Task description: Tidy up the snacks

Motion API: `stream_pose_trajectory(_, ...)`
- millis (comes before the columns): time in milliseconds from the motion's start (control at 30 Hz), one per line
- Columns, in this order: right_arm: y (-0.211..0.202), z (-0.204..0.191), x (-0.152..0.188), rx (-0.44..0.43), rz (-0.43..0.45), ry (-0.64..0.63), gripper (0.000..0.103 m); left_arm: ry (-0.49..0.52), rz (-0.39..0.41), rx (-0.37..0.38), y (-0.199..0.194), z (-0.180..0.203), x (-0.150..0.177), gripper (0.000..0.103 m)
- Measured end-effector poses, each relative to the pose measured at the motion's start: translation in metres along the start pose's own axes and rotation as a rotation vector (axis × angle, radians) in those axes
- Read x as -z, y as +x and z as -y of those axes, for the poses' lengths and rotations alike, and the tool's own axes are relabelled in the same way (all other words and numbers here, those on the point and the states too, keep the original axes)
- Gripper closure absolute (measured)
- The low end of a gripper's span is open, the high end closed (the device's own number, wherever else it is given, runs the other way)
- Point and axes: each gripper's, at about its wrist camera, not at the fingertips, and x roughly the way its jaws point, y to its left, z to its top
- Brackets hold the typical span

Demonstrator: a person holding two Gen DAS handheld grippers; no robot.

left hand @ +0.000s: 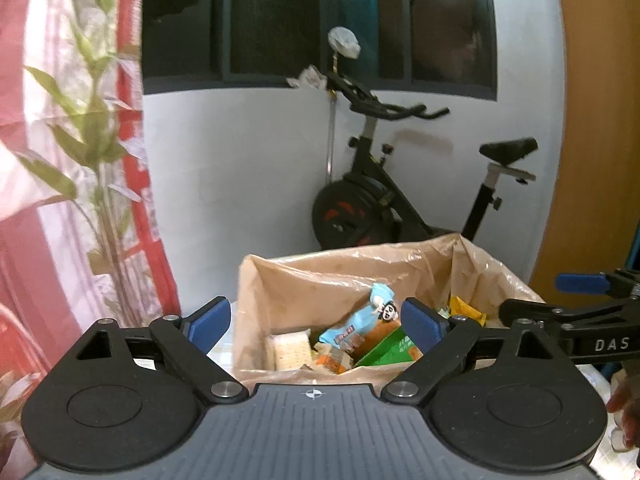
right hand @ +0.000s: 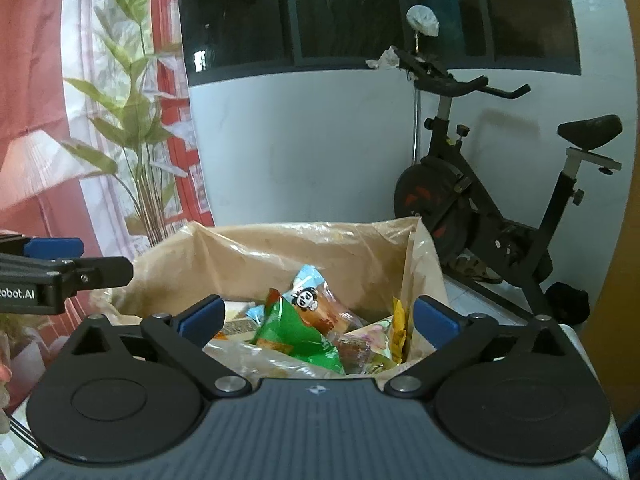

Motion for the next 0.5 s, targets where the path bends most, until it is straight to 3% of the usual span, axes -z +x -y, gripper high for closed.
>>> stream_pose_trajectory(233, -0.041, -0.013, -0.002, 0.036, 0.041, 0.011, 0.0, -0.057, 0.053, 0.005, -0.043, 0.001, 0.006, 0.009)
stream_pose_trajectory(500, -0.077, -0.024, 0.007, 0.036, 0.059, 0.036, 0.0, -0.057, 0.046, -0.038, -0.072, 0.008, 0.019, 0.009)
